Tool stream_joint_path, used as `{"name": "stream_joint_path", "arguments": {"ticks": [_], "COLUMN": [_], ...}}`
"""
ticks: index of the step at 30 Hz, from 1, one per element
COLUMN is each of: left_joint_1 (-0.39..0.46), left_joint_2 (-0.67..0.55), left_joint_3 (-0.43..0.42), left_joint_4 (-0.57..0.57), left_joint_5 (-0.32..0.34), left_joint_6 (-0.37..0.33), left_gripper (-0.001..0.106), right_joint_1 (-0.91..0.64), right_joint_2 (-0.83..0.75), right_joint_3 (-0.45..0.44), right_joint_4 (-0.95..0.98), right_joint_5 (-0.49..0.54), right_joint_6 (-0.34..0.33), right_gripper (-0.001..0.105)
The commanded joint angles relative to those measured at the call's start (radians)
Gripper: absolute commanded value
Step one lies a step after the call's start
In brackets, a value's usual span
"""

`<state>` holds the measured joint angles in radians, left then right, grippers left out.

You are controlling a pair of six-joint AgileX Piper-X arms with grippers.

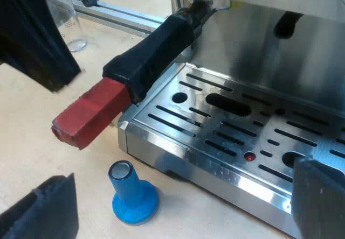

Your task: Put the handle in the coffee machine

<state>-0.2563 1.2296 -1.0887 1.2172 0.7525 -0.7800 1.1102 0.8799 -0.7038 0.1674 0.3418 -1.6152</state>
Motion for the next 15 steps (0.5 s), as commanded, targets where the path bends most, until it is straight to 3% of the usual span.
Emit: {"name": "stream_joint_path", "arguments": {"ticks": [1, 8, 15], "left_joint_1": [0.030, 0.046, 0.046], "left_joint_2": [-0.033, -0.131, -0.252], "left_joint_3": [-0.016, -0.016, -0.016], "left_joint_4": [-0.032, 0.028, 0.029], "left_joint_5": [0.003, 0.001, 0.001], "left_joint_6": [0.002, -0.003, -0.138], "left_gripper": [0.000, 0.000, 0.000], "right_joint_1": [0.001, 0.001, 0.001], "right_joint_2": [-0.009, -0.009, -0.009], "right_joint_3": [-0.006, -0.006, -0.006], "right_joint_4": [0.002, 0.002, 0.002], "right_joint_5": [-0.004, -0.007, -0.019], "right_joint_6": [-0.013, -0.013, -0.013], "right_gripper": [0.080, 0.080, 0.080]}}
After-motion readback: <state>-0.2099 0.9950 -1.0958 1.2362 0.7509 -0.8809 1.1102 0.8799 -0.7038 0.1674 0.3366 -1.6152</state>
